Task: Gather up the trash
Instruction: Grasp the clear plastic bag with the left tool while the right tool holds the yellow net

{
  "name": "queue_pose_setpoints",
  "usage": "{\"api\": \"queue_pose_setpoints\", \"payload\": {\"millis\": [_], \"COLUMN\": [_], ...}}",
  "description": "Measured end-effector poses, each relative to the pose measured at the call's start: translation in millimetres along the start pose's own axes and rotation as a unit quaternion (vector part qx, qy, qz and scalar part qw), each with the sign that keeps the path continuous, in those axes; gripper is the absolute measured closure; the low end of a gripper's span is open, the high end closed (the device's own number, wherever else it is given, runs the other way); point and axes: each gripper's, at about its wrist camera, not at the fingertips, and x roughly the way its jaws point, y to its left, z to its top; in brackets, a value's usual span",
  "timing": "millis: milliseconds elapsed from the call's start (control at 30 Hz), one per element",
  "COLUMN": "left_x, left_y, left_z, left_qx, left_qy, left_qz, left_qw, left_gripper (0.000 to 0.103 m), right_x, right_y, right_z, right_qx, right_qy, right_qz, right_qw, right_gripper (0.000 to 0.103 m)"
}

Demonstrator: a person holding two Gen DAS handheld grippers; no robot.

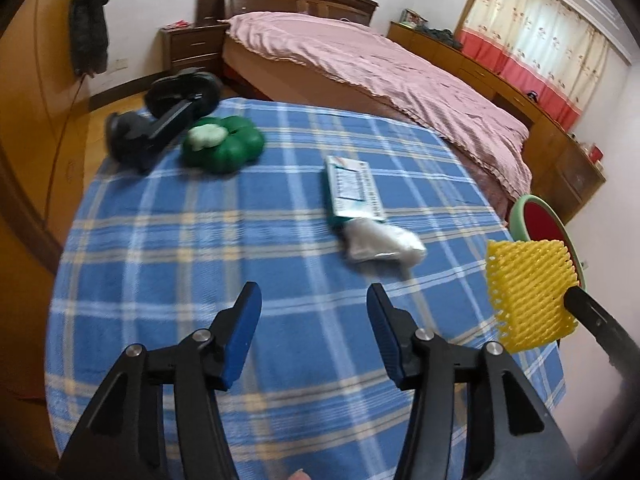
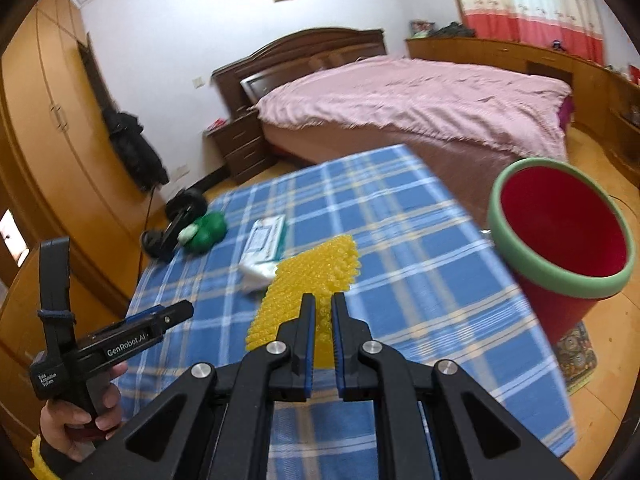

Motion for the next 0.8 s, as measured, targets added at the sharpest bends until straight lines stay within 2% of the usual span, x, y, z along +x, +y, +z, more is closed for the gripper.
{"api": "queue_pose_setpoints", "payload": {"millis": [267,367,433,633,800], "left_x": [23,35,44,70,86], "left_y": [-33,-48,-58,-79,-81], "left_z": [14,16,17,18,19], "left_qx": [0.037,0.064,0.081,0.117,0.112], "left_qy": [0.003,0.000,0.001,0.008,0.019], "left_qz": [-0.018,-0.010,-0.004,0.018,0.029], "left_qw": [0.9992,0.9979,0.9967,0.9930,0.9931], "left_gripper": [0.045,0.040,0.029,0.029,0.029], "right_x": [-6,-7,-8,-7,-7], "right_y": [-34,-45,-53,-70,-84], "right_z": [6,5,4,5,6], "right_qx": [0.032,0.048,0.058,0.080,0.096], "right_qy": [-0.018,-0.018,-0.017,-0.016,-0.014], "right_qz": [-0.023,-0.030,-0.034,-0.044,-0.049], "right_qw": [0.999,0.998,0.998,0.996,0.994], "right_gripper": [0.094,0.094,0.094,0.093,0.093]}}
